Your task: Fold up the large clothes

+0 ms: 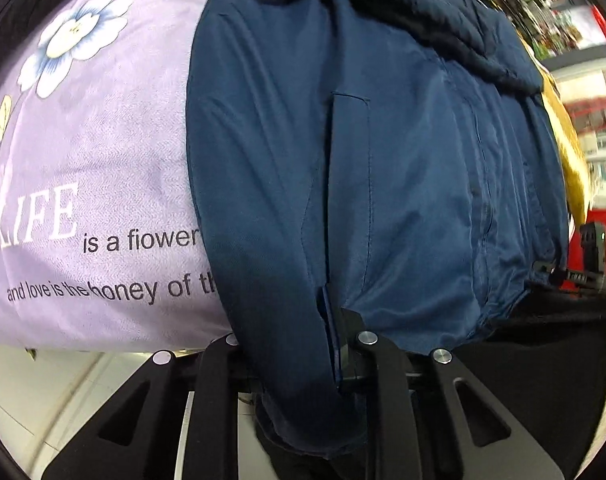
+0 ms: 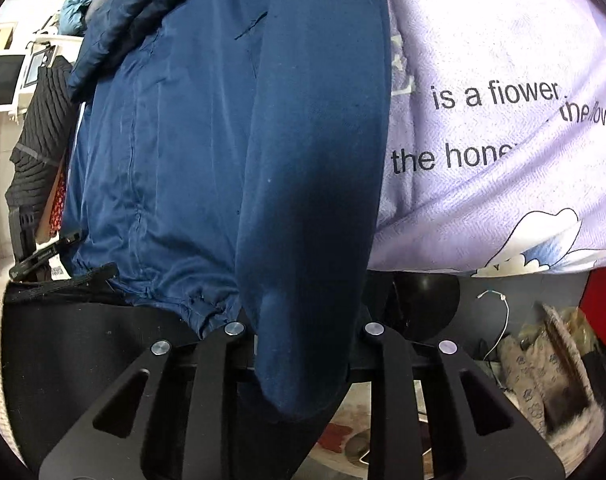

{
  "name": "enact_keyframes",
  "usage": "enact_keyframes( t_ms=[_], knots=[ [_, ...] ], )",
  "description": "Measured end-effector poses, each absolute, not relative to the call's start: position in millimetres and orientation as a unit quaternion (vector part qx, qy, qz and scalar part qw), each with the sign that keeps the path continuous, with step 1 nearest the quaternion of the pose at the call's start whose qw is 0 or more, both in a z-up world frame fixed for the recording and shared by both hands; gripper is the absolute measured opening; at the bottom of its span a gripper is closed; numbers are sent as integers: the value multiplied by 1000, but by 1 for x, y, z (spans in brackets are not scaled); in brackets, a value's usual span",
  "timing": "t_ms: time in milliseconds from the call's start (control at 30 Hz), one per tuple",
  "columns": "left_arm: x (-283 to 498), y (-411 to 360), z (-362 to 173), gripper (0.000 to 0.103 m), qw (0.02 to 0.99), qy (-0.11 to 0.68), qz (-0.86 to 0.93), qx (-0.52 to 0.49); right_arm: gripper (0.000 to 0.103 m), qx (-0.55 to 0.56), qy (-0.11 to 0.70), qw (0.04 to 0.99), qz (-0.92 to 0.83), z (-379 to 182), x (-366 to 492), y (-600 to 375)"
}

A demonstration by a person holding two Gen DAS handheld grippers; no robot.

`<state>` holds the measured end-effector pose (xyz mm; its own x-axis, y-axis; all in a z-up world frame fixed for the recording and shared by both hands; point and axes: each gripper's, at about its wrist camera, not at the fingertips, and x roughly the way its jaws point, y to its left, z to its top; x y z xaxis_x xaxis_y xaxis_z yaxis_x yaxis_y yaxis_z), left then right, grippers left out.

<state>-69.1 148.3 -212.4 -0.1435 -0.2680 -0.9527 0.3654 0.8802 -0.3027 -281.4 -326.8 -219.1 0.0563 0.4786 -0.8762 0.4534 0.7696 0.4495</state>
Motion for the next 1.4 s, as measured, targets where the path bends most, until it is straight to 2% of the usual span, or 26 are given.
enact_keyframes(
  t_ms=[133,333,800,1100,1267,1400],
  knots=[
    [-50,133,-202,19,666,700,-249,63,22,337,676,655,22,-207,-257,-333],
    [-3,102,-166,19,711,649,-267,46,22,324,635,699,51,-176,-211,-339],
    [149,80,-97,18,811,543,-217,-10,22,471,441,763,21,-110,-61,-447],
    [210,23,-101,18,821,546,-162,31,22,463,439,770,-30,-112,8,-479],
    [231,37,-110,22,793,587,-153,-55,22,504,442,741,-42,-137,15,-493],
    [237,60,-96,30,772,590,-181,-156,22,553,428,713,-45,-150,20,-504]
  ],
)
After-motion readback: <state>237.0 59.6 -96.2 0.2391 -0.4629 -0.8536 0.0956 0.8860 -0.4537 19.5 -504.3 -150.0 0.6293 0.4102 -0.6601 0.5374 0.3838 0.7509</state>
